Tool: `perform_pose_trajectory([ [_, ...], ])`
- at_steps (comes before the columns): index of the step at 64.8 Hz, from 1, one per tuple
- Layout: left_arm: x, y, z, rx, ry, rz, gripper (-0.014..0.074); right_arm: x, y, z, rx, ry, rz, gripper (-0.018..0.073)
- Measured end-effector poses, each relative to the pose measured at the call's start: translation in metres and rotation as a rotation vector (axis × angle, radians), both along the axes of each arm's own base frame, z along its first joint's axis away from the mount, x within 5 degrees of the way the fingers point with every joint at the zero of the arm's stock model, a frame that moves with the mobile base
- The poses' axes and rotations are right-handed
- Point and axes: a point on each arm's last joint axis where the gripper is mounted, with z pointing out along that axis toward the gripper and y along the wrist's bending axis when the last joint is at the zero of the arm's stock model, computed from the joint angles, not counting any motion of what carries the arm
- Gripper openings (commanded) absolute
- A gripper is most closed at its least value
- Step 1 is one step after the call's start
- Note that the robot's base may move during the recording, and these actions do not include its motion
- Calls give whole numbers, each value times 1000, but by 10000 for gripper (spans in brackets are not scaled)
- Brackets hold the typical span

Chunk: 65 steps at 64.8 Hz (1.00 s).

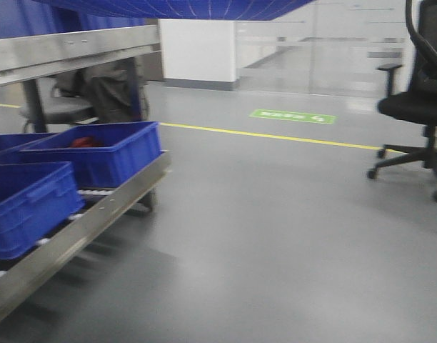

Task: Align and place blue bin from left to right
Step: 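Turn the base toward the second rack of blue bins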

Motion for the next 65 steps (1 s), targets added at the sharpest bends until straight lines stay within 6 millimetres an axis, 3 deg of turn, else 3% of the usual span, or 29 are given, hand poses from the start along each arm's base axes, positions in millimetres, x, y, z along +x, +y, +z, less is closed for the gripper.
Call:
perform_pose_trajectory([
  [65,0,0,0,1,-1,1,-10,1,0,-1,-1,2,0,-79],
])
